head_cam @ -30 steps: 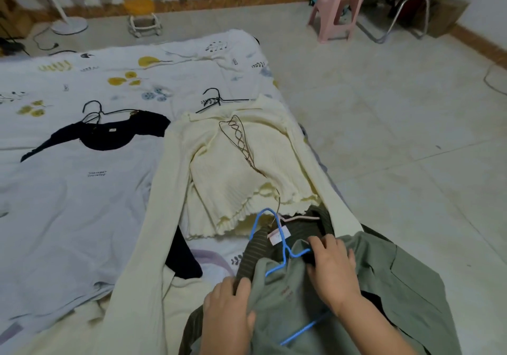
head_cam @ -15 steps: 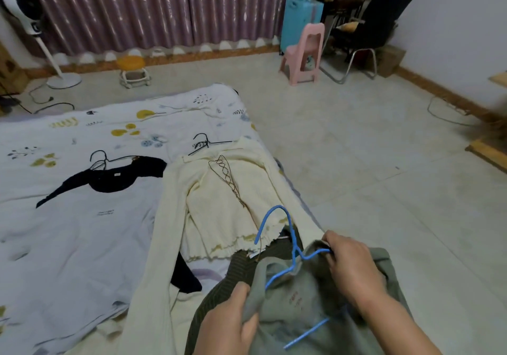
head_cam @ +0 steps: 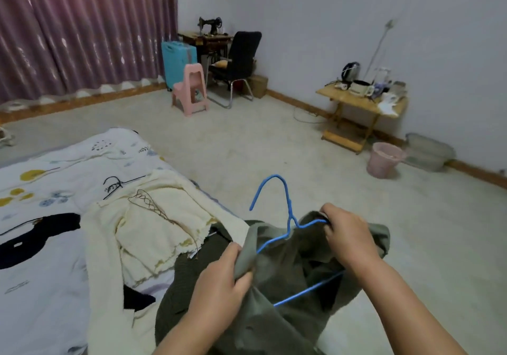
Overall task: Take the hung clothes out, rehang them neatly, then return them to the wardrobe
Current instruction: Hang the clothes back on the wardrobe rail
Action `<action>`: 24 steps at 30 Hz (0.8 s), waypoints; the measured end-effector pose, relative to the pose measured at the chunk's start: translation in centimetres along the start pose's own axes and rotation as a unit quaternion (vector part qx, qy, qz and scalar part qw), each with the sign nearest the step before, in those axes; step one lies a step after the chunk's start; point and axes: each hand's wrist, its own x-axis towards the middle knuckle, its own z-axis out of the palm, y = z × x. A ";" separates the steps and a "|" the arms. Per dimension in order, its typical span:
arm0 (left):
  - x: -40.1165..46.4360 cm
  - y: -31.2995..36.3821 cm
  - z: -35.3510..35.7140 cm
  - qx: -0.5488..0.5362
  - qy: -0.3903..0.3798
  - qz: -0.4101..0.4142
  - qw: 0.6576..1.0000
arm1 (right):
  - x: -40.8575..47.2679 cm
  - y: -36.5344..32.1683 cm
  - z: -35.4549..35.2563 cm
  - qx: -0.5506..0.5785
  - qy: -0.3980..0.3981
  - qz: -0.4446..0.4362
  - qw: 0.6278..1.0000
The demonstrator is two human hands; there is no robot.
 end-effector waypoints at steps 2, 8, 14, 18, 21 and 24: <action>-1.1 1.6 -0.5 0.012 -0.011 0.047 0.999 | -3.0 0.4 -2.6 0.003 0.031 0.034 0.999; -4.7 7.1 -1.8 -0.009 -0.034 0.157 0.987 | -12.0 1.3 -9.8 0.019 0.111 0.124 0.986; -8.1 12.8 -2.7 -0.039 -0.029 0.248 0.967 | -20.4 1.4 -15.8 0.030 0.161 0.179 0.970; -11.1 16.2 -2.9 -0.070 -0.009 0.292 0.954 | -27.1 1.2 -19.6 0.065 0.143 0.167 0.973; -14.0 18.5 -2.6 -0.091 -0.014 0.325 0.941 | -33.3 1.3 -22.3 0.146 0.124 0.163 0.968; -17.8 20.3 -2.3 -0.121 -0.039 0.360 0.924 | -40.3 2.3 -24.9 0.139 0.173 0.197 0.955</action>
